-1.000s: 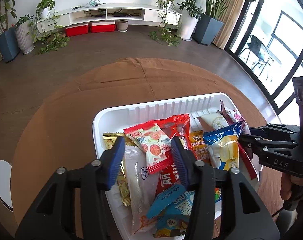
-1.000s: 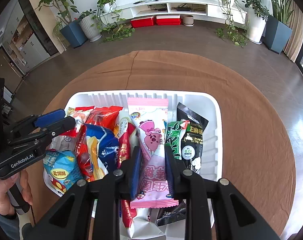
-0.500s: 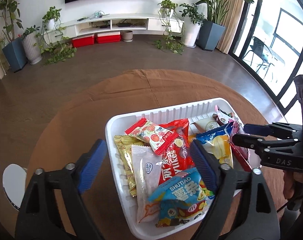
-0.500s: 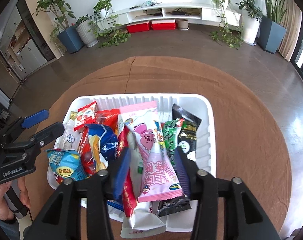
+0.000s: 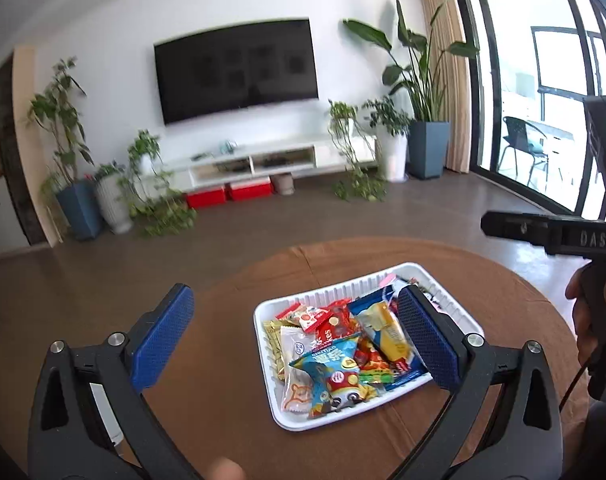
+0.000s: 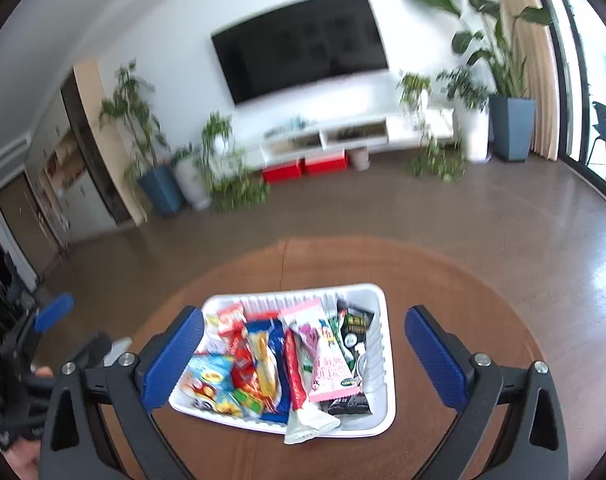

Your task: Organize snacks

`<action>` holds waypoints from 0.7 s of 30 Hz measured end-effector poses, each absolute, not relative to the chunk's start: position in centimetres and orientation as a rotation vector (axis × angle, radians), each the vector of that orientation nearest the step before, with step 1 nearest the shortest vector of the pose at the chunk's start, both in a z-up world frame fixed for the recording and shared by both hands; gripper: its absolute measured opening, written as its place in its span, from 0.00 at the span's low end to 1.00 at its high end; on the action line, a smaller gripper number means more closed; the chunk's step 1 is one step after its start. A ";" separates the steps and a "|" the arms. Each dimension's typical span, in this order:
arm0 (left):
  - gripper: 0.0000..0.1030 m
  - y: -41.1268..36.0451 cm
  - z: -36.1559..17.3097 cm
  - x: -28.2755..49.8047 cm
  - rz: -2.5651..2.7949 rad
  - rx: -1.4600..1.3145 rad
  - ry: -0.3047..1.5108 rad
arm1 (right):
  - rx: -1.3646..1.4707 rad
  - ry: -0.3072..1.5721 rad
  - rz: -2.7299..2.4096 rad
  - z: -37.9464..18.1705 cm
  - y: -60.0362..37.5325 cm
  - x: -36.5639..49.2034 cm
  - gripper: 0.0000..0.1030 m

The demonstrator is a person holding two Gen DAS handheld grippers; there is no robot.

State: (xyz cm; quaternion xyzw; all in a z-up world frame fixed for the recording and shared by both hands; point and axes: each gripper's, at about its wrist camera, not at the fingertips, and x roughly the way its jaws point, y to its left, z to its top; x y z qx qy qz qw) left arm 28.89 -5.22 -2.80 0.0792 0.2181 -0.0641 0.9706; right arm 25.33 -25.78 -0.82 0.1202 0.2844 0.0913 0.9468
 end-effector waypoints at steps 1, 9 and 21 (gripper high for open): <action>1.00 -5.7 -2.3 27.1 -0.102 0.172 0.417 | 0.255 0.536 0.176 0.0 -26.1 24.1 1.00; 1.00 -8.0 -0.2 18.2 -0.014 0.169 0.396 | 0.277 0.109 0.038 6.5 -27.8 12.3 1.00; 1.00 -8.9 -1.2 10.1 0.102 0.102 0.477 | 0.213 0.199 0.001 6.0 -27.5 3.4 1.00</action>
